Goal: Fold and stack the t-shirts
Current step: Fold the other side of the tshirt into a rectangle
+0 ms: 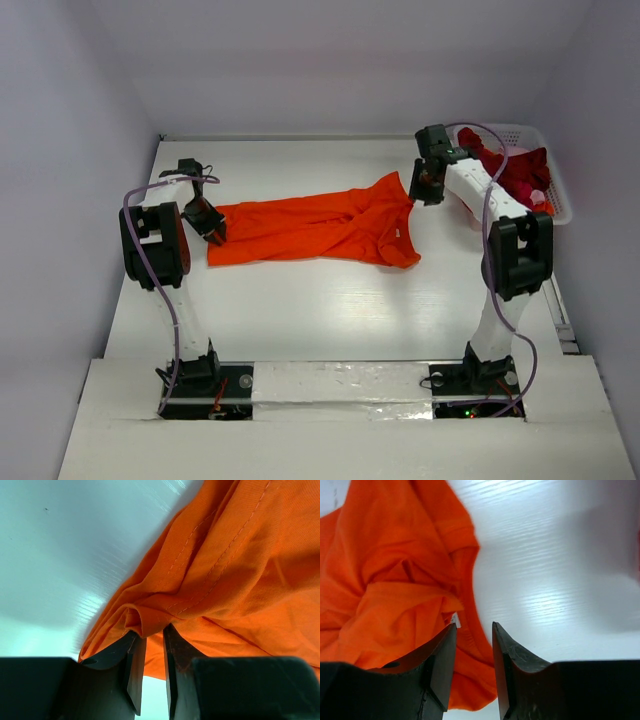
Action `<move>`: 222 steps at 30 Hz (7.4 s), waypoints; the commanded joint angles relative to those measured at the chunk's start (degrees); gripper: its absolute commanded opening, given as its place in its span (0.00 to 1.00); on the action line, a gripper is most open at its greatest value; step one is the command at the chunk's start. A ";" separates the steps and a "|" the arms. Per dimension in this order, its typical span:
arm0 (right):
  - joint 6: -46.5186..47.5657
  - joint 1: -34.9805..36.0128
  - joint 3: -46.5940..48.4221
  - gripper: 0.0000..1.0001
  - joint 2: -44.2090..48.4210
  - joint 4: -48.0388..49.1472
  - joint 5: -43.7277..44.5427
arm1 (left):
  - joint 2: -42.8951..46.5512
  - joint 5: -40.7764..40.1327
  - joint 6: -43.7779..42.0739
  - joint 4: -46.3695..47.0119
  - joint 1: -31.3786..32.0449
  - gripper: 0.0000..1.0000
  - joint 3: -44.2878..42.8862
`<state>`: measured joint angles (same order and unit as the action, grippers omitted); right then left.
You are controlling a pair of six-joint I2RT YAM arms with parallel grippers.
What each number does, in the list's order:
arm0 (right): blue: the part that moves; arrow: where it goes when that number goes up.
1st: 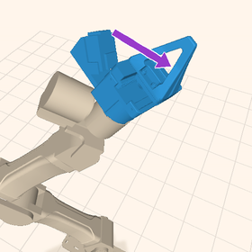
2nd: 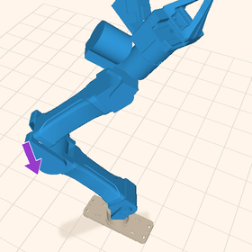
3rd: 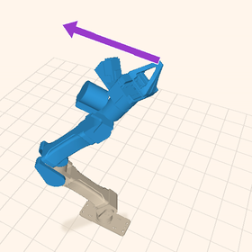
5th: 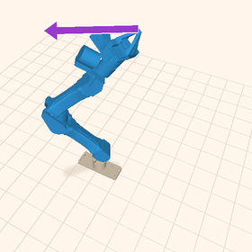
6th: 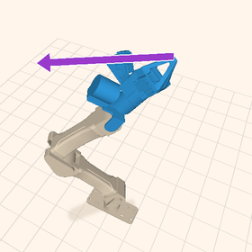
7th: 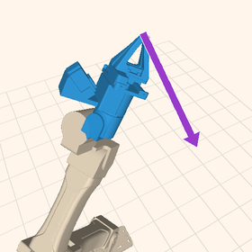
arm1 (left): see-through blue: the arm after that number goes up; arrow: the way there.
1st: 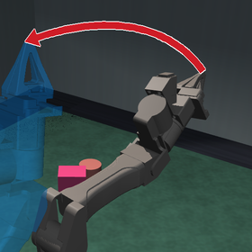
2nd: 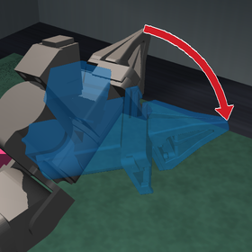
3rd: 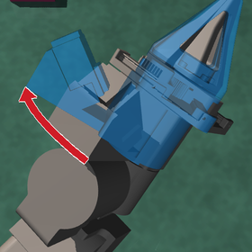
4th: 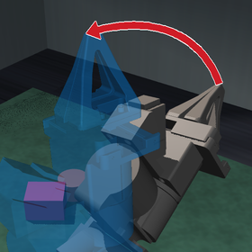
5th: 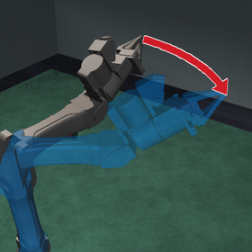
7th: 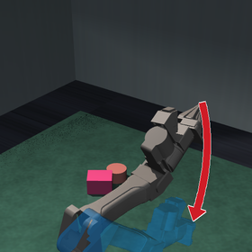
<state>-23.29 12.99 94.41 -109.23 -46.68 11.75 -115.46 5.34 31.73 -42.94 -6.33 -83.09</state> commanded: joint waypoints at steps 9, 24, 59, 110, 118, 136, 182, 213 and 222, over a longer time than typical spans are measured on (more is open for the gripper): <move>-2.55 14.86 -10.29 0.39 10.17 1.50 -1.72 | 1.73 -2.09 -0.53 0.48 0.18 0.16 0.12; -3.69 15.39 -13.46 0.38 7.54 3.43 -1.29 | 2.17 -1.65 -0.52 0.66 0.18 0.16 0.30; -5.89 19.97 -13.55 0.38 -0.90 3.61 3.72 | 2.61 -0.77 -0.52 1.01 0.18 0.16 0.91; -7.21 6.61 -8.46 0.00 0.16 2.91 1.61 | 3.14 -0.60 -0.61 0.49 0.18 0.16 0.47; -6.24 4.50 -5.12 0.00 -2.57 2.12 1.87 | 2.96 -0.60 -0.70 0.31 0.18 0.16 0.12; -6.07 -1.04 -4.77 0.00 -3.88 1.33 3.19 | 2.43 -0.60 -0.70 0.05 0.18 0.16 -0.49; -0.79 4.85 4.28 0.00 0.25 0.71 -7.26 | 12.27 -2.97 -1.66 1.27 2.98 0.00 -5.34; -4.13 5.99 3.94 0.00 -7.49 5.80 -15.44 | 8.15 -11.67 -2.37 3.21 11.43 0.00 -3.22; -5.28 6.52 4.20 0.00 -10.12 6.86 -20.45 | 3.49 -11.06 -2.28 3.74 11.43 0.00 -4.10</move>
<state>-27.99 18.87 98.02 -118.76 -41.98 -6.28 -110.76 -5.43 29.39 -39.42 4.84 -86.59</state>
